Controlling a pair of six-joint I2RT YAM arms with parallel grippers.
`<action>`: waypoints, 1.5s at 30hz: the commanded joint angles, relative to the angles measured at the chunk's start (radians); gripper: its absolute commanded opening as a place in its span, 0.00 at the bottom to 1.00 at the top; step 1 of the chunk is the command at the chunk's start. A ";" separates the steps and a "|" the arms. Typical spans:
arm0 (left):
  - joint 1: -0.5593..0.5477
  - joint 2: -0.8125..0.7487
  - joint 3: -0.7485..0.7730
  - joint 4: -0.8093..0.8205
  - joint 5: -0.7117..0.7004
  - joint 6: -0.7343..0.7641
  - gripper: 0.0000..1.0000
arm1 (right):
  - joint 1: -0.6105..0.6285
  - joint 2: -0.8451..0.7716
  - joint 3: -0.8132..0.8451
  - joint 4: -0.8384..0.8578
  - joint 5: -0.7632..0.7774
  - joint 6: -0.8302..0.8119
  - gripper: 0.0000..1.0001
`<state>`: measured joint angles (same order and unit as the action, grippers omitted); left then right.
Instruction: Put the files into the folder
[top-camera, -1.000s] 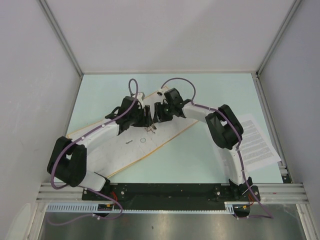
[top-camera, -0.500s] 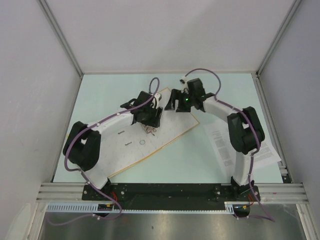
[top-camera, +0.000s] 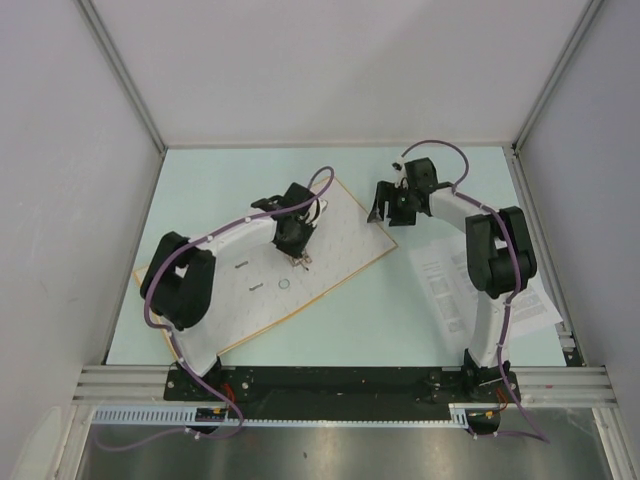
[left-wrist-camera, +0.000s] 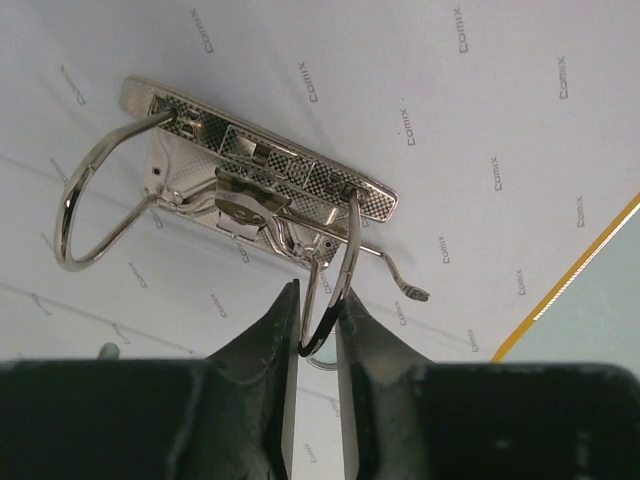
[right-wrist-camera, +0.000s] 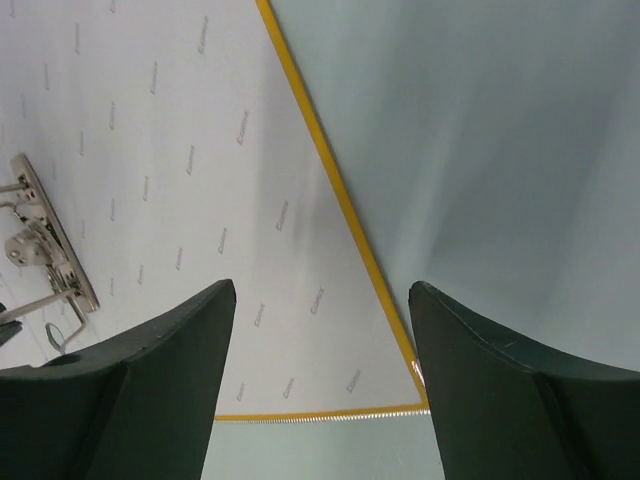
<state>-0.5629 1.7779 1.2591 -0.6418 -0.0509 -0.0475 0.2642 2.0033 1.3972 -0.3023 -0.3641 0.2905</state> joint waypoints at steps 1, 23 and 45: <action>-0.002 0.017 0.052 -0.035 -0.069 0.092 0.18 | 0.006 -0.014 -0.041 -0.009 -0.008 -0.019 0.71; -0.005 -0.196 0.137 -0.088 -0.126 -0.041 0.73 | 0.058 -0.501 -0.426 -0.039 0.193 0.153 0.91; -0.361 0.077 0.218 0.407 0.212 -0.486 0.67 | 0.029 -0.761 -0.759 -0.192 0.630 0.392 0.64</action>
<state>-0.9157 1.8507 1.4197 -0.3069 0.1699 -0.4770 0.2546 1.2415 0.6716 -0.5655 0.2165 0.6182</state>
